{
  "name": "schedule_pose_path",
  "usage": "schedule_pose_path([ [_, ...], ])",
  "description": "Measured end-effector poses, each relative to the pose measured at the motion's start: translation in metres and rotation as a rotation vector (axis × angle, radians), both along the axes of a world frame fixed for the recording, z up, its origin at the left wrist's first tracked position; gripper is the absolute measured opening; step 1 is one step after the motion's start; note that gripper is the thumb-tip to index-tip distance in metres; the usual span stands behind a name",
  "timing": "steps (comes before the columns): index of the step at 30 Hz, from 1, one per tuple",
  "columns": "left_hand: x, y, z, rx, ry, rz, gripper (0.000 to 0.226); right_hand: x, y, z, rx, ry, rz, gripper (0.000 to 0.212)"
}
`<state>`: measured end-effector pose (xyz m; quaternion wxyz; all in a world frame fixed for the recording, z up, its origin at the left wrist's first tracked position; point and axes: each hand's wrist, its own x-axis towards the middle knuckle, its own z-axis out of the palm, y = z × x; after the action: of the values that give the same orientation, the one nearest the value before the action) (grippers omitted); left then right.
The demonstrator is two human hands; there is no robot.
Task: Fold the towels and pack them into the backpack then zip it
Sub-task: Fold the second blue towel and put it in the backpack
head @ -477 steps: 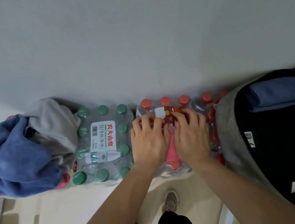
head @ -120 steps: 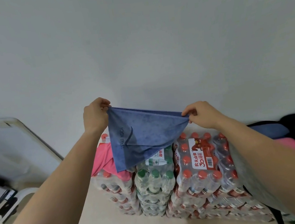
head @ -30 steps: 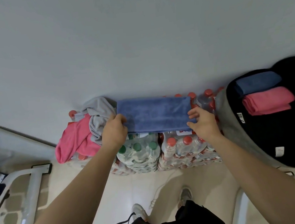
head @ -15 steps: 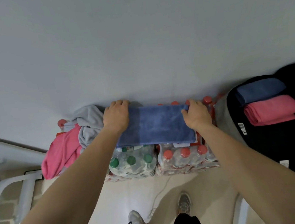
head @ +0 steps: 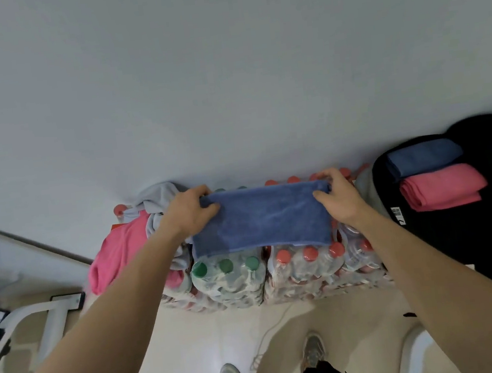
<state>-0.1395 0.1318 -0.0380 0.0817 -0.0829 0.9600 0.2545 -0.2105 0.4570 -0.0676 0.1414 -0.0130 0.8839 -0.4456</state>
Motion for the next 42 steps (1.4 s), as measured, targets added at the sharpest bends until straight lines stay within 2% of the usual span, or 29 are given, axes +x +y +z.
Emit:
schedule_pose_path([
  [2, 0.008, -0.004, 0.011, 0.064, 0.012, -0.011, 0.014, 0.008, 0.004, 0.005, 0.023, 0.022, 0.028, 0.029],
  [5, 0.01, -0.006, 0.016, 0.025, -0.02, -0.029, 0.017, 0.013, 0.006, 0.007, 0.084, 0.062, 0.06, 0.029],
  [9, -0.006, -0.002, -0.001, -0.17, -0.1, -0.092, 0.035, 0.005, -0.001, 0.002, 0.218, 0.025, 0.116, 0.028],
  [11, -0.016, 0.004, -0.016, -0.343, -0.093, -0.111, 0.036, -0.002, -0.008, -0.004, 0.411, 0.023, 0.129, 0.033],
  [13, -0.02, 0.016, -0.035, -0.438, -0.016, -0.095, 0.038, -0.003, -0.017, -0.01, 0.668, 0.133, 0.113, 0.039],
  [14, -0.021, 0.023, -0.045, -0.448, 0.053, -0.085, 0.038, -0.003, -0.024, -0.014, 0.726, 0.216, 0.113, 0.04],
  [17, -0.012, 0.054, -0.075, -0.386, 0.196, -0.104, 0.044, 0.009, -0.049, -0.03, 0.675, 0.415, 0.325, 0.047],
  [19, -0.003, 0.066, -0.095, -0.354, 0.142, -0.134, 0.056, 0.018, -0.062, -0.048, 0.669, 0.446, 0.499, 0.058],
  [21, 0.005, 0.064, -0.111, -0.349, 0.075, -0.134, 0.064, 0.021, -0.062, -0.064, 0.718, 0.396, 0.6, 0.068],
  [26, 0.004, 0.058, -0.117, -0.345, 0.087, -0.108, 0.067, 0.015, -0.054, -0.079, 0.747, 0.369, 0.62, 0.071],
  [31, -0.014, 0.047, -0.093, -0.384, 0.112, -0.082, 0.05, 0.016, -0.049, -0.075, 0.767, 0.386, 0.726, 0.076],
  [34, -0.031, 0.033, -0.069, -0.484, -0.032, -0.139, 0.043, 0.014, -0.04, -0.074, 0.784, 0.385, 0.808, 0.084],
  [40, -0.045, 0.009, -0.043, -0.639, -0.28, -0.197, 0.065, 0.01, -0.037, -0.075, 0.774, 0.341, 0.861, 0.089],
  [42, -0.04, 0.0, -0.038, -0.611, -0.313, -0.187, 0.06, 0.01, -0.036, -0.075, 0.759, 0.34, 0.867, 0.088],
])
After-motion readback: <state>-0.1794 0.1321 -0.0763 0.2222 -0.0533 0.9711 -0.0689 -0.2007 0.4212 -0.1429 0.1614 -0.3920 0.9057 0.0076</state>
